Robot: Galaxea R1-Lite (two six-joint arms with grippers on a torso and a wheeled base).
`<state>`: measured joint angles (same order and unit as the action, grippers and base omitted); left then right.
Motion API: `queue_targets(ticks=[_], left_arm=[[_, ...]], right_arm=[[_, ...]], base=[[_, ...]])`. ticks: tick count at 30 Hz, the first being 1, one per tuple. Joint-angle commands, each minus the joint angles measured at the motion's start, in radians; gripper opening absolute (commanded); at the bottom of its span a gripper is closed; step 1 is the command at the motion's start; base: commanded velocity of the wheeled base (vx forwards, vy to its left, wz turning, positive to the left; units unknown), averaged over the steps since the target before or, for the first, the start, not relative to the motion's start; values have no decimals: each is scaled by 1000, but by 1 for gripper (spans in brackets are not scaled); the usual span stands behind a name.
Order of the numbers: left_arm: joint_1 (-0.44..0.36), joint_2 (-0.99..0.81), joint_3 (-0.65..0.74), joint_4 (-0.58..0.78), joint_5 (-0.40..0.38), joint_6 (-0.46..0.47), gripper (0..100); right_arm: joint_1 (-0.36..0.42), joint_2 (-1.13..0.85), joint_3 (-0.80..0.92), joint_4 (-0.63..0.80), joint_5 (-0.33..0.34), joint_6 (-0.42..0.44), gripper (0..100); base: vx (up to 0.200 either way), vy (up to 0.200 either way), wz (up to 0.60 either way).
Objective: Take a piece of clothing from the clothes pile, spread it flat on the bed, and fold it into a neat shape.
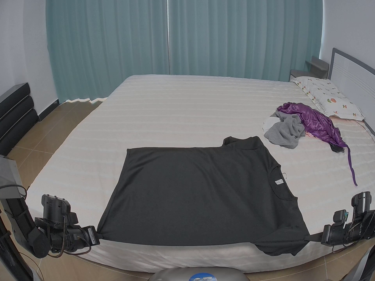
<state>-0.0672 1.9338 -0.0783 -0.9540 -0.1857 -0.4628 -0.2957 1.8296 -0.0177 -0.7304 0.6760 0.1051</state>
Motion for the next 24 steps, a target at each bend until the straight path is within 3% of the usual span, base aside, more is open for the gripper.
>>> queue_targets(ticks=[1,14,24], left_arm=[[-3,-1,18,0,6,7,0],[-13,-30,69,6,20,65,0],[-17,-108,55,126,34,92,0]], right_arm=[[-5,-6,18,3,-1,-2,0],[-20,-36,18,65,-12,-59,0],[-20,-110,18,134,-15,-76,0]], base=[[0,0,0],[0,0,0],[0,0,0]])
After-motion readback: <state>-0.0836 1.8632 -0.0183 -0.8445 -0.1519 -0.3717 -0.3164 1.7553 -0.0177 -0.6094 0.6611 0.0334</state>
